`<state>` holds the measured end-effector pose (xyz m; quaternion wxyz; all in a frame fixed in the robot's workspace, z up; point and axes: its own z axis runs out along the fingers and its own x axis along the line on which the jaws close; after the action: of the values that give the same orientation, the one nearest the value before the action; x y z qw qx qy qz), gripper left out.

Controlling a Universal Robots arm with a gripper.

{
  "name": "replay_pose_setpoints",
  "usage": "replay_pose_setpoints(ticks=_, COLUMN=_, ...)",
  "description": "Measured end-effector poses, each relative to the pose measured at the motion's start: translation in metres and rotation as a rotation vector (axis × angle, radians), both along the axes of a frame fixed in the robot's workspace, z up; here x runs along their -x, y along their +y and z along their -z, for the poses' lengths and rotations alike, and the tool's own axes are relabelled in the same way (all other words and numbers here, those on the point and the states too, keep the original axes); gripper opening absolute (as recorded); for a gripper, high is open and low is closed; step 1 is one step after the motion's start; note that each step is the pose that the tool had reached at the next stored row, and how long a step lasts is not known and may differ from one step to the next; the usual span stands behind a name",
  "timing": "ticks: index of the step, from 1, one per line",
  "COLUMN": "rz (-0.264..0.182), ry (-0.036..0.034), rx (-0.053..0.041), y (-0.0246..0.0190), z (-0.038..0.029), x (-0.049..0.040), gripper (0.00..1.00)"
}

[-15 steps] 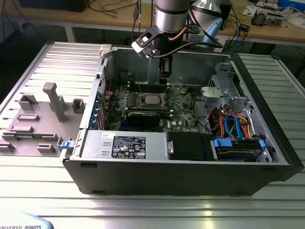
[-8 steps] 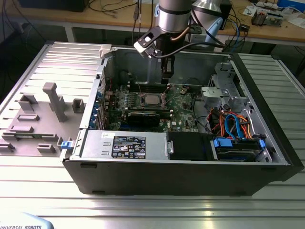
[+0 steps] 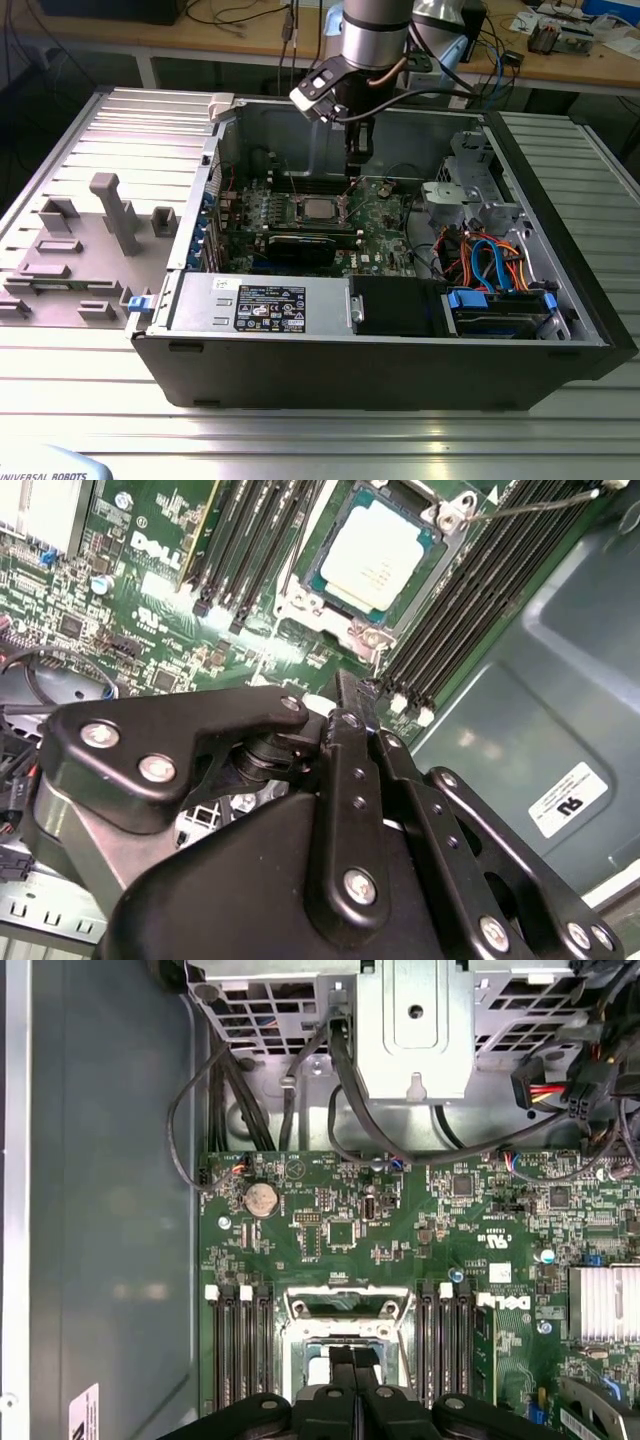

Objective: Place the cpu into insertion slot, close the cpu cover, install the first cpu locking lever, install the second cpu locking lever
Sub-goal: 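Close the cpu cover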

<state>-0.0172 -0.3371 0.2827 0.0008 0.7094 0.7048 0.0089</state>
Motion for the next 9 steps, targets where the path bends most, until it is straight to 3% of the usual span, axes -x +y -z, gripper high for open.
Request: replay_pose_setpoints(ticks=9, rz=0.000, ry=0.0006, rx=0.0007, y=0.0000, z=0.0000, x=-0.0124, gripper=0.11)
